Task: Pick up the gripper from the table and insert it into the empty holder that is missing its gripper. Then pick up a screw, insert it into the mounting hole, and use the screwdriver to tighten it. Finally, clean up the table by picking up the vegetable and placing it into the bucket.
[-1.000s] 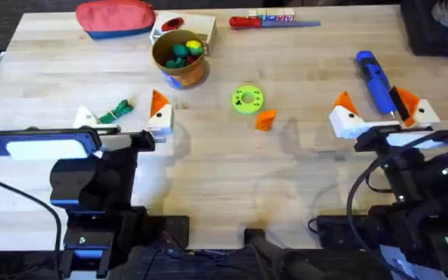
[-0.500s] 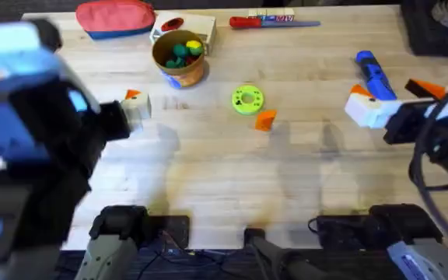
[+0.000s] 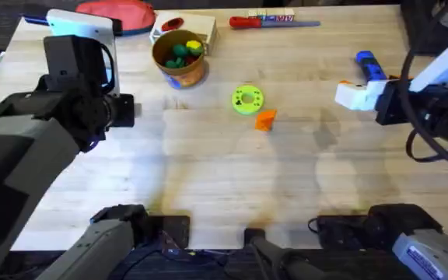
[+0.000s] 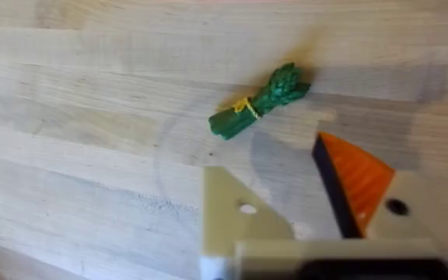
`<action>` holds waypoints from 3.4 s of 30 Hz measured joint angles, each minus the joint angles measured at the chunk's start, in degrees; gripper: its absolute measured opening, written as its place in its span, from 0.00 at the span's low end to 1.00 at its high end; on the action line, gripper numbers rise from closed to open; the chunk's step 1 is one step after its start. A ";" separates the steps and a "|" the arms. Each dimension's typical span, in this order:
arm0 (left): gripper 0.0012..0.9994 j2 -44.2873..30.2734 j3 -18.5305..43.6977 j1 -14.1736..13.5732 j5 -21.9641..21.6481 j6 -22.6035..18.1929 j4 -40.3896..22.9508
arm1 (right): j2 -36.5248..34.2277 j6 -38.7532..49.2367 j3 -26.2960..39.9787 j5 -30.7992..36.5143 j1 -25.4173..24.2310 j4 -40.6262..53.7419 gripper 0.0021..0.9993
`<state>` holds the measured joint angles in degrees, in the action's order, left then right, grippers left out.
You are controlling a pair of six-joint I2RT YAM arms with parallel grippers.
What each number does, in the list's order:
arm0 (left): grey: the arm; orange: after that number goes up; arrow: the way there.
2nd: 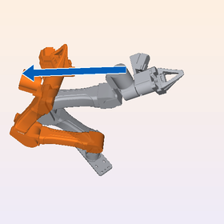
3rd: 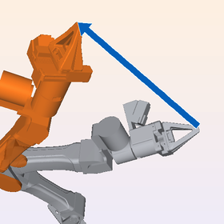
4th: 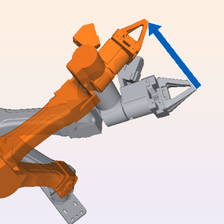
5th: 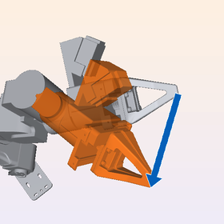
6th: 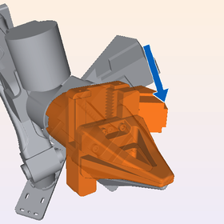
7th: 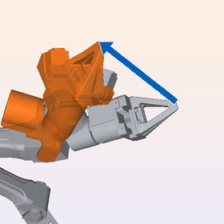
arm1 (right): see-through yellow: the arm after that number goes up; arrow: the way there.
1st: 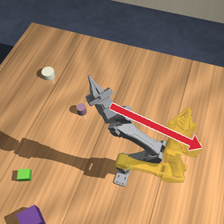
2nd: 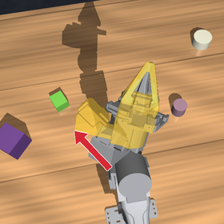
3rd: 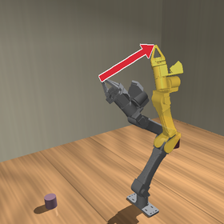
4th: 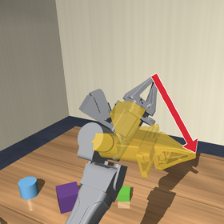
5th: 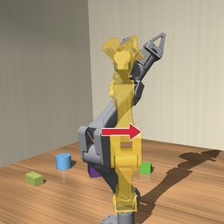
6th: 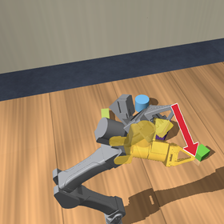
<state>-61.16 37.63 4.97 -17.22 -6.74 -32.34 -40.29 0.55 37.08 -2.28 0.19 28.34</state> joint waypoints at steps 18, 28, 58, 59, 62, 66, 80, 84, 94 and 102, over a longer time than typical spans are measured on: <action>0.99 24.48 0.07 -27.11 9.70 4.35 3.70 | 7.13 -1.06 0.00 -0.17 0.00 -1.09 0.99; 0.99 24.69 0.31 -30.34 11.68 7.71 13.34 | 7.34 -1.46 0.00 -0.18 0.00 -0.66 0.99; 0.99 40.18 -11.88 -30.34 20.61 8.74 20.24 | 7.37 -1.66 0.00 -0.20 0.00 28.03 0.99; 0.99 43.09 -13.64 -30.34 21.67 8.76 20.38 | 7.37 -1.66 0.00 -0.20 0.00 29.52 0.99; 0.99 50.64 -18.17 -30.34 24.90 8.76 20.62 | 7.37 -1.66 0.01 -0.20 0.00 33.94 0.99; 0.99 56.75 -22.45 -30.34 28.27 8.76 20.91 | 7.37 -1.66 0.02 -0.20 0.00 34.62 0.99; 0.99 60.90 -36.65 -30.35 31.21 8.92 39.66 | 7.37 -1.66 0.02 -0.20 0.00 34.62 0.99; 0.99 60.86 -37.31 -30.88 31.54 8.98 33.19 | 7.37 -1.66 0.02 -0.20 0.00 34.60 0.99; 0.99 60.84 -37.31 -31.15 32.31 9.02 28.85 | 7.37 -1.66 0.02 -0.20 0.00 34.60 0.99; 0.99 60.85 -37.31 -31.15 32.44 9.02 28.85 | 7.37 -1.66 0.02 -0.20 0.00 34.62 0.99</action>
<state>-0.31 0.32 -26.17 15.22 2.28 -3.49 -32.93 -1.10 37.10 -2.48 0.19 62.96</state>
